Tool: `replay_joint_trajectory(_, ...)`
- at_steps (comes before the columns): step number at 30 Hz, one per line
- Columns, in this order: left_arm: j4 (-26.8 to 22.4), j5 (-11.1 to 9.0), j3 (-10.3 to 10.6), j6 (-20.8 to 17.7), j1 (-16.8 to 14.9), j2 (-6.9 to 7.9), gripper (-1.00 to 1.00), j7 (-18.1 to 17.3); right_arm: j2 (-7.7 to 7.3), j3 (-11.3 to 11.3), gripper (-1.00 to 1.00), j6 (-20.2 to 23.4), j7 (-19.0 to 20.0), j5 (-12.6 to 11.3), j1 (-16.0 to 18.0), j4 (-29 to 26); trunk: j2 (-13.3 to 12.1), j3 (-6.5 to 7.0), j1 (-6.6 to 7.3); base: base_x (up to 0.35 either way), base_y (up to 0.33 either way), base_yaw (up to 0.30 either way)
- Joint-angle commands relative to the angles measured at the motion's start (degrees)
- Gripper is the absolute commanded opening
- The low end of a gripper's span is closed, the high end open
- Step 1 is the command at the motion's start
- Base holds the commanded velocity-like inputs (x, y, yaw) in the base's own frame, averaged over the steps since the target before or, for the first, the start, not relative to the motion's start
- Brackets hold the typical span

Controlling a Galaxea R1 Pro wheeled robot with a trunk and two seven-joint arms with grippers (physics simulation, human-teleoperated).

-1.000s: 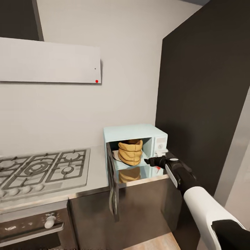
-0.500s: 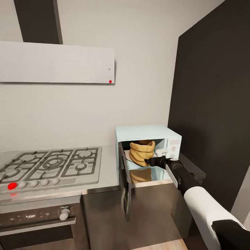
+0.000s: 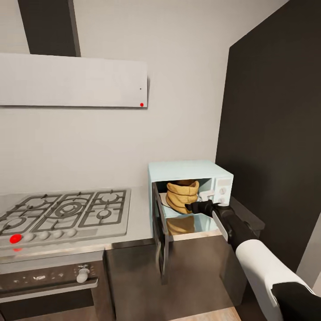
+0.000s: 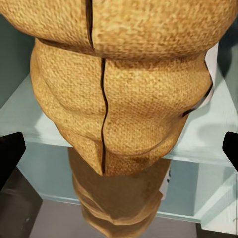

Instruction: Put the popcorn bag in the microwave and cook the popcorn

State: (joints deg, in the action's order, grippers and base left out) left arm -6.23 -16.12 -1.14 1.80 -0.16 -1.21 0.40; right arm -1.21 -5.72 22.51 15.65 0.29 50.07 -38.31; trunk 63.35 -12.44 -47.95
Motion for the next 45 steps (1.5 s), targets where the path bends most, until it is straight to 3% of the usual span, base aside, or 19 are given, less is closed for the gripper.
replay_joint_trajectory(1, -0.01, -0.23, -0.09, 0.14, -0.02, -0.02, 1.00, 0.04, -0.11, -0.17, 1.00, 0.28, 0.10, 0.06, 0.03, -0.10, 0.05, -0.07, 0.00, 0.000, 0.000, 0.000)
replay_joint_trajectory(45, -0.01, -0.25, -0.09, 0.14, -0.02, 0.16, 1.00, -0.05, 0.33, -0.70, 1.00, 0.08, 0.35, -0.29, -0.41, 0.17, 0.05, -0.07, 0.00, 0.136, 0.000, 0.000)
